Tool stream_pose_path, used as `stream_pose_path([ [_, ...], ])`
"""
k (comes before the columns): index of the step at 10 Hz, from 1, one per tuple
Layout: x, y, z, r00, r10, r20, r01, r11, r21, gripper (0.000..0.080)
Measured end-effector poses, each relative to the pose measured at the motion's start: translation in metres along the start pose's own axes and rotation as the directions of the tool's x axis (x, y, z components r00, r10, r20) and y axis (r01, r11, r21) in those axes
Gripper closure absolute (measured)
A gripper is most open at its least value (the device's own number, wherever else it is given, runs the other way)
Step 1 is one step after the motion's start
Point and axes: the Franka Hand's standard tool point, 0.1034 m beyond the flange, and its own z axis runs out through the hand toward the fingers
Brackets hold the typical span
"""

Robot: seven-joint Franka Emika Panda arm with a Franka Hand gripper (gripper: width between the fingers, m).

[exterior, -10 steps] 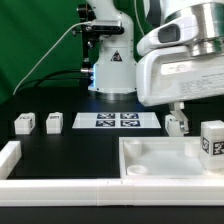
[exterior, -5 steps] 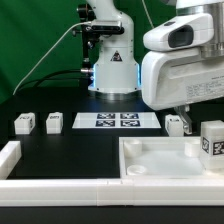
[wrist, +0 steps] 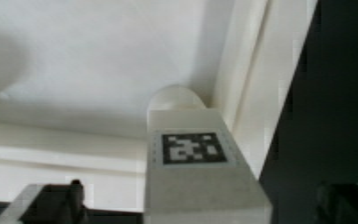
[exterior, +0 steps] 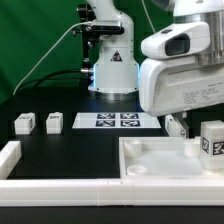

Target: Assemble one leg

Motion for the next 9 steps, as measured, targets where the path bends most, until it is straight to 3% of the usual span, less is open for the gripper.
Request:
stream_pose_path([
  [1,-0.0001,0.0000,0.0001,1.000,-0.001,0.000,0.001,1.000,0.000,0.0264],
  [2,-0.0001,-0.0001,0.0001,1.000,-0.001,0.000,0.001,1.000,0.000,0.0264],
  [3,-0.0003,-0.0005,0.0003,1.000,-0.002,0.001,0.002,1.000,0.000,0.0401],
  [4,-0.0006,0.0007,0.0005,1.000,0.000,0.001,0.000,1.000,-0.001,0.0401],
  [5,-0.0007,0.0007,0.0006,1.000,0.000,0.002,0.000,1.000,-0.001,0.0506],
  [9,-0.0008,0.0006,0.0007,0.999,0.047,0.002,-0.047,0.999,0.001,0.0506],
])
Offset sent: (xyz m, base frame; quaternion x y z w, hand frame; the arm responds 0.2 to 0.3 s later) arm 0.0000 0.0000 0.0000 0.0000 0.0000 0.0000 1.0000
